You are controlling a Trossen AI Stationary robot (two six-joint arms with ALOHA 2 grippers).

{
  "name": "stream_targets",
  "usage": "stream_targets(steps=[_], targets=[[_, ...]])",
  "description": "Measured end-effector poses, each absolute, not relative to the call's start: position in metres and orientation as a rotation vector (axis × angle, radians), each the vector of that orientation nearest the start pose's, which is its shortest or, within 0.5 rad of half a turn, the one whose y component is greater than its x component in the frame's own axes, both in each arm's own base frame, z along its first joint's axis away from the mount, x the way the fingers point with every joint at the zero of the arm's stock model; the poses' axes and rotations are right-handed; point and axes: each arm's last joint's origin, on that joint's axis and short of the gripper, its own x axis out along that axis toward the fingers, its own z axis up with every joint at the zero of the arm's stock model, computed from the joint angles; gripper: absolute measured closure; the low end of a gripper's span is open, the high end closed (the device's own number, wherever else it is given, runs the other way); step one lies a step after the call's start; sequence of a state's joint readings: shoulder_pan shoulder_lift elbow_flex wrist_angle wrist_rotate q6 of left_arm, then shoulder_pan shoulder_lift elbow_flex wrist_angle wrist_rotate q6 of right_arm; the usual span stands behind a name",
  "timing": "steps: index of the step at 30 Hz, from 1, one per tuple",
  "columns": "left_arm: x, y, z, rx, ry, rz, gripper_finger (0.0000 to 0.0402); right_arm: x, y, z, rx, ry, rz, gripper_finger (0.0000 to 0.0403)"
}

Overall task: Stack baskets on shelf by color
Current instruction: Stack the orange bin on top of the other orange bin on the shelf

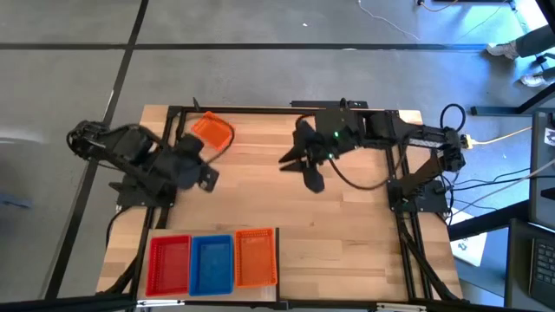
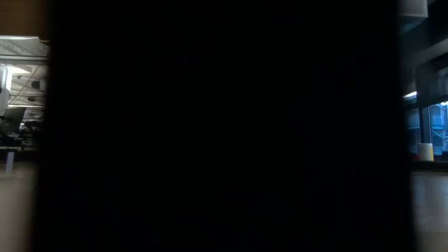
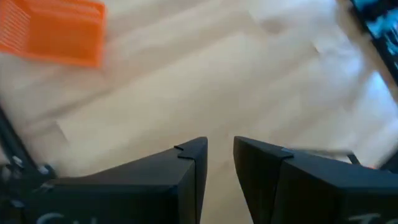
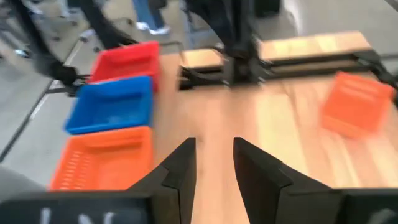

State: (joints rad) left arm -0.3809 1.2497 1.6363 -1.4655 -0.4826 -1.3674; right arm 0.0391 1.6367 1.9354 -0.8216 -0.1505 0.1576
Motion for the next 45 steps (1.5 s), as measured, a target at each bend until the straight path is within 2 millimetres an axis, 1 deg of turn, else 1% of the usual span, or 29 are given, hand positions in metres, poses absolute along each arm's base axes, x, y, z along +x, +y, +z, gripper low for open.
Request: stream_targets(steps=[5,9,12,16,18,21,24,26,29,33,36,38,40,45], targets=[[0.181,-0.018,0.421,-0.725,0.700,0.817,0.0331,0.335,-0.011,0.444,0.190,0.579,0.014,0.0297],[0.183,0.012,0.419,-0.664,0.776,0.864,0.0331,0.332,-0.034,0.440,0.184,0.606,-0.047,0.0297],[0.186,0.034,0.416,-0.703,0.830,0.877,0.0331,0.335,-0.055,0.433,0.170,0.637,-0.051,0.0297],[0.182,0.060,0.413,-0.746,0.863,0.901,0.0331,0.343,-0.084,0.420,0.228,0.664,0.003,0.0297],[0.179,0.073,0.413,-0.769,0.865,0.911,0.0331,0.346,-0.099,0.412,0.245,0.680,-0.031,0.0297],[0.186,0.093,0.407,-0.808,0.906,0.876,0.0331,0.350,-0.119,0.401,0.270,0.703,-0.075,0.0297],[0.191,0.116,0.397,-0.834,0.975,0.819,0.0331,0.352,-0.133,0.393,0.297,0.721,-0.109,0.0297],[0.195,0.131,0.389,-0.845,1.023,0.752,0.0331,0.352,-0.138,0.391,0.316,0.724,-0.127,0.0297],[0.205,0.156,0.374,-0.831,1.059,0.650,0.0331,0.352,-0.140,0.391,0.330,0.721,-0.136,0.0297],[0.215,0.189,0.351,-0.929,1.094,0.618,0.0331,0.352,-0.139,0.391,0.340,0.721,-0.139,0.0297],[0.219,0.206,0.333,-0.996,1.140,0.614,0.0331,0.352,-0.139,0.391,0.352,0.721,-0.145,0.0297],[0.224,0.212,0.323,-1.028,1.171,0.605,0.0331,0.352,-0.139,0.391,0.344,0.721,-0.143,0.0297],[0.227,0.212,0.318,-1.033,1.197,0.598,0.0331,0.352,-0.139,0.391,0.320,0.722,-0.134,0.0297],[0.229,0.205,0.323,-1.020,1.185,0.579,0.0331,0.352,-0.139,0.391,0.248,0.725,-0.107,0.0297]])
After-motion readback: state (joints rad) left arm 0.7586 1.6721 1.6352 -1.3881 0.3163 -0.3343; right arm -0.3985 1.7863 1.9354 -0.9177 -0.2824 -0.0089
